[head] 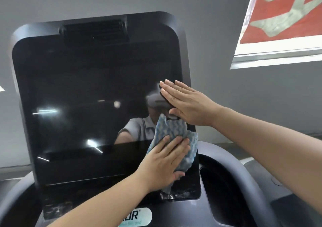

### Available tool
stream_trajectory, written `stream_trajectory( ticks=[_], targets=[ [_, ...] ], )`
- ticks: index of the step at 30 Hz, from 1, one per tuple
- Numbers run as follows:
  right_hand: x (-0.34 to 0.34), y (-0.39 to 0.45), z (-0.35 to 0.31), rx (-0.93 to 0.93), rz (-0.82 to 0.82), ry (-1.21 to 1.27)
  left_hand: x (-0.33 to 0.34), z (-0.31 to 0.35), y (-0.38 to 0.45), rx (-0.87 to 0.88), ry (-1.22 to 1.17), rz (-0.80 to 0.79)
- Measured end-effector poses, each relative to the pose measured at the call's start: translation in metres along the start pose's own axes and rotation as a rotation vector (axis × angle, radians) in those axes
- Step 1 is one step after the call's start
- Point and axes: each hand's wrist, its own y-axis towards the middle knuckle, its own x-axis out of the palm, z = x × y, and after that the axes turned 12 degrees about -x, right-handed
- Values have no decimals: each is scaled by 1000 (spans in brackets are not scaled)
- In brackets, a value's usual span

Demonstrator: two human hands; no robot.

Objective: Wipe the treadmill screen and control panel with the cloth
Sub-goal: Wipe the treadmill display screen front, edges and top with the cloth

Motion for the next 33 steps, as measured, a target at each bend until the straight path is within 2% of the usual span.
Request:
stream_trajectory(
  ticks=[3,5,6,9,11,13,16,18,20,23,25,27,30,32,33],
  targets=[
    [-2,-1,-1,7,-7,15,11,0,-27,179,81,-22],
    [-3,0,-1,14,-17,30,10,-6,-21,203,106,3],
    [-4,0,0,7,-28,35,7,-9,-12,178,118,23],
    [-5,-1,2,-4,-70,27,-11,-21,23,-87,45,56],
    [-6,-2,2,-7,-83,35,-14,-18,30,-187,0,63],
    [-6,-1,1,0,-82,35,-7,-8,14,-102,-9,25],
    [-6,1,-1,11,-47,59,7,-8,-19,208,98,-26],
    [-6,0,-1,10,-34,51,7,-20,-20,310,167,-10],
    [-6,-1,1,4,-46,36,0,-27,-4,255,150,34],
    [-4,0,1,9,-62,22,-11,-22,25,-3,70,94],
    [-2,1,-2,20,-57,11,-10,-16,25,-83,33,77],
    [0,2,-4,31,-49,-4,-4,-15,7,10,43,37],
    [0,3,-7,53,-28,1,7,-21,-24,294,162,-48],
    [1,4,-9,65,-19,-8,7,-28,-18,373,214,-22],
    [1,4,-9,71,-16,-14,4,-31,-8,359,199,6]
  ],
)
